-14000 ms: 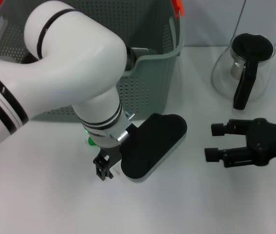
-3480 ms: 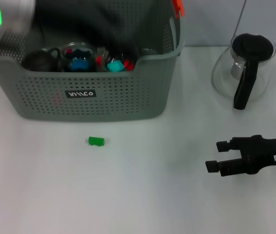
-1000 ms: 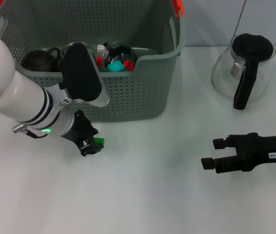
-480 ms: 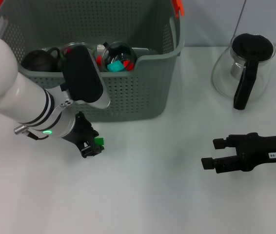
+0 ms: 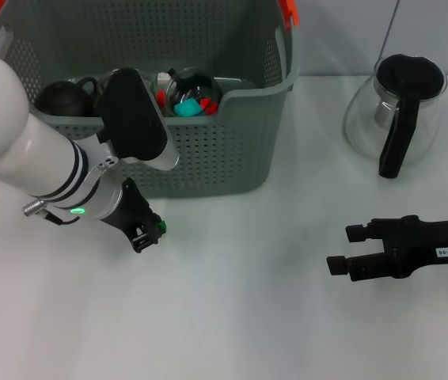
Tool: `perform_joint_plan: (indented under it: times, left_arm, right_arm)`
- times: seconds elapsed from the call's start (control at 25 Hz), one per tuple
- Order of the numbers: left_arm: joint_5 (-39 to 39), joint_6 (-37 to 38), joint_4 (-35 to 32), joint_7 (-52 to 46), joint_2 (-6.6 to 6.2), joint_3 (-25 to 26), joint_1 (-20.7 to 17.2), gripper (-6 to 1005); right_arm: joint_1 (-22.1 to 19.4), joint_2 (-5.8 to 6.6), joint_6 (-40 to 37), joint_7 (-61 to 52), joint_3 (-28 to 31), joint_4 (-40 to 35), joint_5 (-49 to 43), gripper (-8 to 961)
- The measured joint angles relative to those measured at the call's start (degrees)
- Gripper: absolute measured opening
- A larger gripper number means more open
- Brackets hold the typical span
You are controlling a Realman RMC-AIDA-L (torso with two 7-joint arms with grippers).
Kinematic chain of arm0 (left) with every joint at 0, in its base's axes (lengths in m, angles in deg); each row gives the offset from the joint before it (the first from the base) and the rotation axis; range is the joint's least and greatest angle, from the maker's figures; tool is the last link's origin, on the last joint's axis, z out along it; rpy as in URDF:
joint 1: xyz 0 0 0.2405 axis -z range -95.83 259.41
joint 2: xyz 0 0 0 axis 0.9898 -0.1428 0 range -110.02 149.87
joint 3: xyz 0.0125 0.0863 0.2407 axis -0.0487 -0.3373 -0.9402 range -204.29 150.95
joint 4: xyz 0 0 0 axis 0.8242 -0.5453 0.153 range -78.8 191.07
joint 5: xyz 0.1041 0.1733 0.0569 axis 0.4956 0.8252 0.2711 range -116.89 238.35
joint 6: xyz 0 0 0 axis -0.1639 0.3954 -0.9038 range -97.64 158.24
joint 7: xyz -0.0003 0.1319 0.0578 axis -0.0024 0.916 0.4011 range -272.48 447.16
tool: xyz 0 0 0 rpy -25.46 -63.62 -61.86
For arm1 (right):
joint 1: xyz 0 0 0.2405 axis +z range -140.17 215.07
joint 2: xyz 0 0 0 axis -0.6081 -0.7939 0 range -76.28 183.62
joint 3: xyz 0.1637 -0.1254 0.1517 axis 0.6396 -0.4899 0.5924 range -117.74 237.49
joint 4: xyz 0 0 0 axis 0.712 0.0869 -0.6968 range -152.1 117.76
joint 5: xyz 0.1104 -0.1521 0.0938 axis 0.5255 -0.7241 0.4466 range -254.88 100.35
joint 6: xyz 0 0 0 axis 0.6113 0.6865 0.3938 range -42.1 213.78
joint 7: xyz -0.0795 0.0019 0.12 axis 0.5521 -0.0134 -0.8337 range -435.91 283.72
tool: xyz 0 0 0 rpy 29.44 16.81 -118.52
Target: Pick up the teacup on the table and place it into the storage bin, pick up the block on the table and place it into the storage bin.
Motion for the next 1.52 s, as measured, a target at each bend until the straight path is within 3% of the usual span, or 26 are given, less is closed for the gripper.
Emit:
perform_joint_plan:
  times: [0.24, 0.76, 0.88, 0.92, 1.0, 1.28, 1.44, 1.52]
  left_arm:
    - [0.02, 2.47, -1.72, -0.89, 0.12, 0.02, -0.05, 117]
    - [-0.17, 3.22, -2.67, -2.75, 0.02, 0.24, -0.06, 134]
    - [-0.60, 6.01, -4.59, -4.07, 0.06, 0.59, -0.34, 144]
    - [-1.82, 11.76, -8.06, -6.78, 0.12, 1.03, -0.67, 148]
    - [-3.57, 15.76, -10.56, -7.98, 0.11, 1.59, -1.04, 155]
    - [-22.72, 35.53, -24.50, -8.45, -0.06, 11.18, -1.63, 179]
    - [-30.50, 37.44, -28.80, -7.90, -0.45, 21.64, 1.69, 193]
    - [-30.95, 36.46, -29.09, -7.56, -0.62, 23.54, 2.61, 200]
  right_arm:
    - [-0.08, 0.03, 0.00, 0.03, 0.00, -0.05, 0.00, 940]
    - [0.01, 0.00, -0.01, 0.62, 0.00, -0.09, 0.16, 940]
    - [0.01, 0.03, -0.01, 0.61, 0.00, -0.09, 0.23, 940]
    - [0.01, 0.10, -0.02, 0.60, 0.00, -0.09, 0.23, 940]
    - [0.01, 0.25, -0.06, 0.53, 0.00, -0.09, 0.23, 941]
    - [0.00, 0.65, -0.25, 0.46, 0.06, -0.09, 0.35, 941]
    - [0.00, 0.70, -0.26, 0.73, 0.09, -0.09, 0.35, 941]
    - [0.06, 0.90, -0.48, 0.78, 0.10, -0.12, 0.35, 941]
